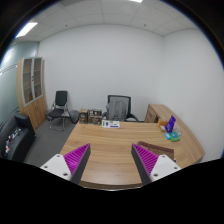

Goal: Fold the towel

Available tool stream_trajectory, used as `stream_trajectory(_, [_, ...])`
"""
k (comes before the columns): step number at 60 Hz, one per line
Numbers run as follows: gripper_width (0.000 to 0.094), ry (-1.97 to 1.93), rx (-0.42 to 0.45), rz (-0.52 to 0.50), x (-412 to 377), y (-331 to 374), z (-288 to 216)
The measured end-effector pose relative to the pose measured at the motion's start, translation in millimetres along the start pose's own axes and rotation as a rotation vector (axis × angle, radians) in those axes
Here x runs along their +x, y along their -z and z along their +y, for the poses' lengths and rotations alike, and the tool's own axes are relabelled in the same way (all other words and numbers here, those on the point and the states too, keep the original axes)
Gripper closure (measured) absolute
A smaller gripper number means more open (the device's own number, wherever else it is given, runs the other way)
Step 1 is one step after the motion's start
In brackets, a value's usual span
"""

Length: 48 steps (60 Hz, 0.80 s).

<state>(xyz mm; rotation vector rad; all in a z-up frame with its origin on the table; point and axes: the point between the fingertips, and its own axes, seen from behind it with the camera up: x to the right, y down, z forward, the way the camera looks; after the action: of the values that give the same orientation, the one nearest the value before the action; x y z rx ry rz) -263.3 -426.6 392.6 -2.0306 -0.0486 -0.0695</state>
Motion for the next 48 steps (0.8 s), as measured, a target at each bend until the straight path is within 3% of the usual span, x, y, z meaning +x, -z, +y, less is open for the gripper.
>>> stream_trajectory(8, [0.0078, -0.022, -0.05, 0.005, 4.1, -12.0, 21.0])
stream_trajectory(20, [0.0079, -0.078, -0.132, 0.049, 41.0, -86.7, 76.3])
stream_trajectory(36, [0.0078, -0.161, -0.195, 0.192, 137.0, -256.9, 139.2])
stream_trajectory(48, [0.0077, -0.196, -0.261, 0.243, 191.7, -379.4, 179.5])
